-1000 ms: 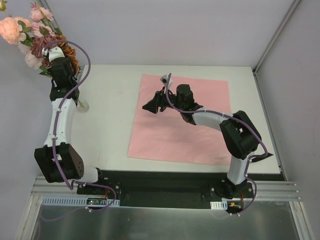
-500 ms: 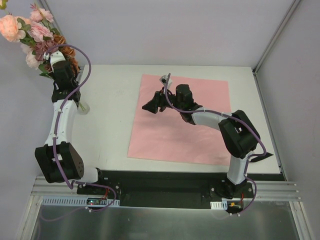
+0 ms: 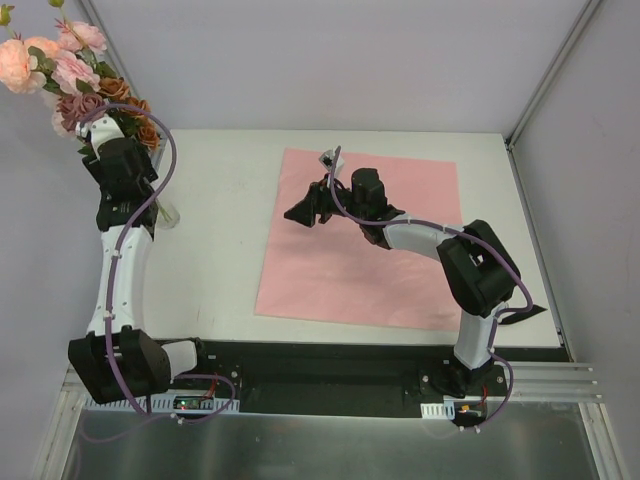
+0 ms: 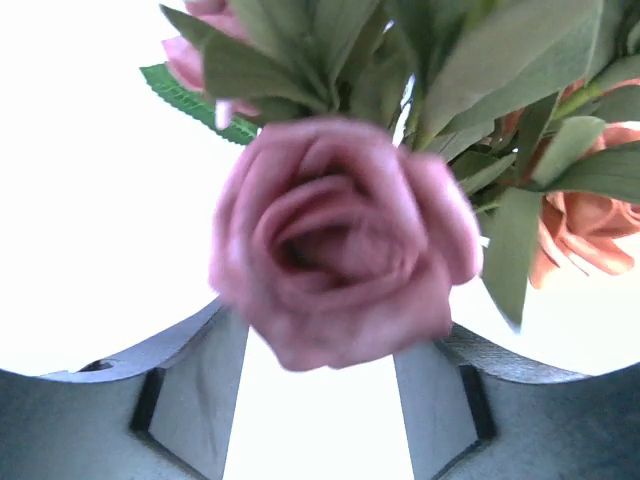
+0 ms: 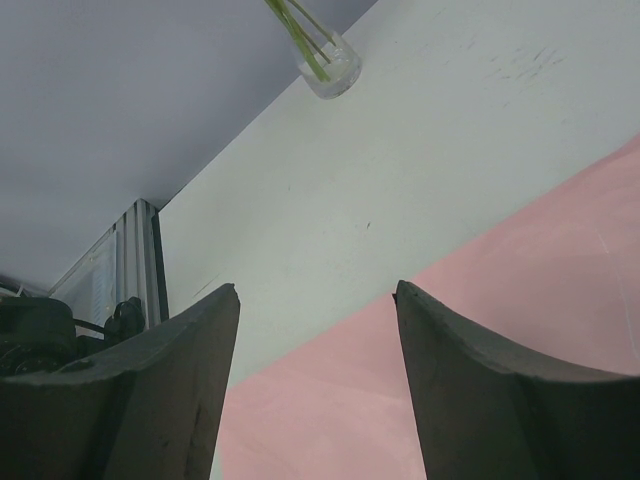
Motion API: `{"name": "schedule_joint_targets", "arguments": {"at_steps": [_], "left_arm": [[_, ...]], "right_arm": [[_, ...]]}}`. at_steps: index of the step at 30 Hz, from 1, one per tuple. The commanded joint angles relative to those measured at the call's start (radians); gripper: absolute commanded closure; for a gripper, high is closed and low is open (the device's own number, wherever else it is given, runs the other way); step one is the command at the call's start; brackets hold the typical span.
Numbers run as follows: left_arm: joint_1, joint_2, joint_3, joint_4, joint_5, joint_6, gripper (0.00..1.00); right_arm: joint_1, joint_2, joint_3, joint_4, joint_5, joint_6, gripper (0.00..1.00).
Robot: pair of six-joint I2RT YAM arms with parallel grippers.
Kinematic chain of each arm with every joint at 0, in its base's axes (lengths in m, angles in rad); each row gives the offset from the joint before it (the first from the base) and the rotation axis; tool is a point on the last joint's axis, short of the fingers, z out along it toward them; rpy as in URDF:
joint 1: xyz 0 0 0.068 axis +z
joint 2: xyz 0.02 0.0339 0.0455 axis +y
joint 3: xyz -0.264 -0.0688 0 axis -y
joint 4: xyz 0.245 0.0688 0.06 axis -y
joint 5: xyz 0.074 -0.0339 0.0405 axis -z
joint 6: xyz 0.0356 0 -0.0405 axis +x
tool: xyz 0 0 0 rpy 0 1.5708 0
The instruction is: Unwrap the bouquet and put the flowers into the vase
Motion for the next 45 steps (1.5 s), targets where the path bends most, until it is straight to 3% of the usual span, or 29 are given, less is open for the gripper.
{"name": "schedule_joint_targets", "arguments": {"at_steps": [1, 4, 9, 18, 24, 30, 33, 34, 37, 41, 45], "left_arm": [[0.012, -0.118, -0.039, -0.012, 0.056, -0.071, 0.42], [0.012, -0.188, -0.092, -0.023, 0.122, -0.134, 0.38], [0.01, -0.26, -0.146, -0.032, 0.199, -0.192, 0.21], [0.012, -0.345, -0.145, -0.07, 0.248, -0.223, 0.19], [0.012, -0.4, -0.206, -0.069, 0.438, -0.304, 0.2], [-0.016, -0.386, -0.258, -0.046, 0.722, -0.405, 0.23], [-0.146, -0.396, -0.278, -0.044, 0.716, -0.386, 0.22], [-0.247, -0.403, -0.284, -0.044, 0.704, -0.373, 0.23], [-0.413, -0.418, -0.307, -0.03, 0.699, -0.37, 0.22], [-0.578, -0.445, -0.329, 0.014, 0.716, -0.327, 0.22], [-0.625, -0.504, -0.312, 0.026, 0.751, -0.28, 0.21]], "right_arm": [[-0.001, 0.006, 0.044, 0.021, -0.021, 0.001, 0.34], [-0.001, -0.006, 0.034, 0.017, -0.015, -0.006, 0.34], [-0.001, -0.012, 0.033, -0.008, 0.002, -0.023, 0.33], [-0.001, -0.009, 0.037, -0.028, 0.018, -0.028, 0.33], [-0.002, -0.073, -0.002, -0.081, 0.109, -0.043, 0.33], [-0.002, -0.274, -0.052, -0.331, 0.428, -0.127, 0.32], [-0.007, -0.392, -0.065, -0.509, 0.655, -0.153, 0.3], [-0.01, -0.459, -0.073, -0.585, 0.756, -0.166, 0.28], [-0.015, -0.625, -0.117, -0.733, 0.887, -0.213, 0.26], [-0.015, -0.9, -0.225, -0.891, 0.932, -0.247, 0.21], [-0.012, -1.263, -0.289, -1.09, 0.965, -0.262, 0.16]]}}
